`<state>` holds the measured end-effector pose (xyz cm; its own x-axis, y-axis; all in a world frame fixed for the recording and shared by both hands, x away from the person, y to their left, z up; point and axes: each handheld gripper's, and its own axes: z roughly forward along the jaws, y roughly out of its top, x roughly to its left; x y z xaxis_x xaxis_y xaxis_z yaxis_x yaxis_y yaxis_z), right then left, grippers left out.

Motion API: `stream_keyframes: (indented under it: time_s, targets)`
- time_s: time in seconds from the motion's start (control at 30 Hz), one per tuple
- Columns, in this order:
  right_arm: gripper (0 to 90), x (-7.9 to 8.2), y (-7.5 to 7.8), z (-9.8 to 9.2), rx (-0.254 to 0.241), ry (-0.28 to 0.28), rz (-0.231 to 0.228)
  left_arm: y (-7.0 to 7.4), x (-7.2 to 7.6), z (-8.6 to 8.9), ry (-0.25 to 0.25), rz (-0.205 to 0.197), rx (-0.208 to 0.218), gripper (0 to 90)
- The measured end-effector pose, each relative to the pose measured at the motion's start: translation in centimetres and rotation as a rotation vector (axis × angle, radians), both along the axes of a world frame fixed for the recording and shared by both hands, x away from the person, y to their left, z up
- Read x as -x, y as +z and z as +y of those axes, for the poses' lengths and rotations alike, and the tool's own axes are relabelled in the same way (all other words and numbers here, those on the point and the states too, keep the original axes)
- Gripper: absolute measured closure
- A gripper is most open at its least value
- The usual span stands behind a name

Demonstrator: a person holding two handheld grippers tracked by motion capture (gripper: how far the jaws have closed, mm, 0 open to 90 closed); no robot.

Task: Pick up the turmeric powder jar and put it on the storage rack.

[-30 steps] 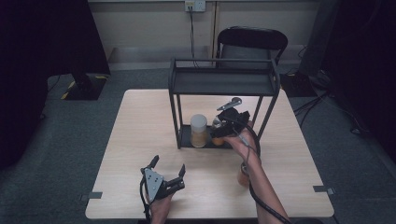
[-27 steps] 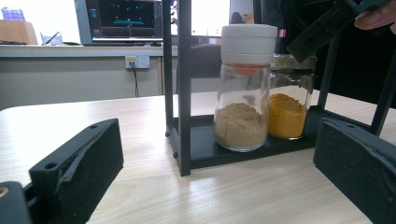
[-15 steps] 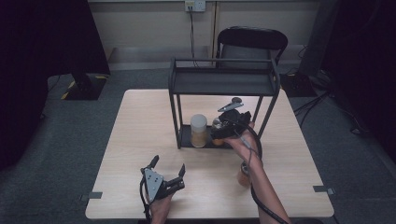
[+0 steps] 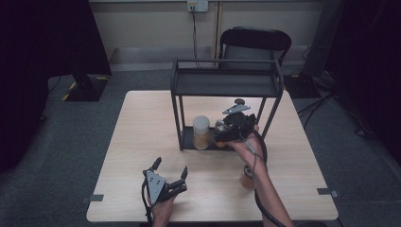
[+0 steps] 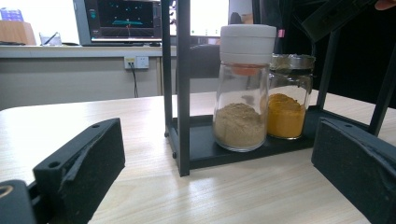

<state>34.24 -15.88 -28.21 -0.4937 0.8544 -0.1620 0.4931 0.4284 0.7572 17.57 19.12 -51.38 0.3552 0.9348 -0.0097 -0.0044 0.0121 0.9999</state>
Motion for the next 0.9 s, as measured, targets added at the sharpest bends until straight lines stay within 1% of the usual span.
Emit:
stream_keyframes:
  time_s: [0.23, 0.43, 0.53, 0.63, 0.73, 0.9]
  targets:
    - [0.7, 0.9, -0.2, -0.4, -0.014, -0.001, -0.034, 0.0, 0.0, 0.0, 0.000, 0.000, 0.000, 2.0]
    - [0.9, 2.2, 0.0, -0.7, -0.029, -0.002, -0.077, 0.0, 0.0, 0.0, 0.000, 0.000, 0.000, 2.0]
    - [1.0, 2.6, 0.0, -0.8, -0.034, -0.002, -0.082, 0.0, 0.0, 0.0, 0.001, 0.000, 0.000, 2.0]
    - [1.2, 3.0, 0.0, -1.1, -0.052, -0.004, -0.085, 0.0, 0.0, 0.0, 0.001, 0.000, 0.000, 2.0]
    - [0.6, 3.7, -0.4, -1.5, -0.077, -0.011, -0.116, 0.0, 0.0, 0.0, 0.001, -0.001, 0.000, 2.0]
    - [1.5, 4.4, -0.3, -2.0, -0.114, -0.022, -0.132, 0.0, 0.0, 0.0, 0.001, -0.001, -0.001, 2.0]
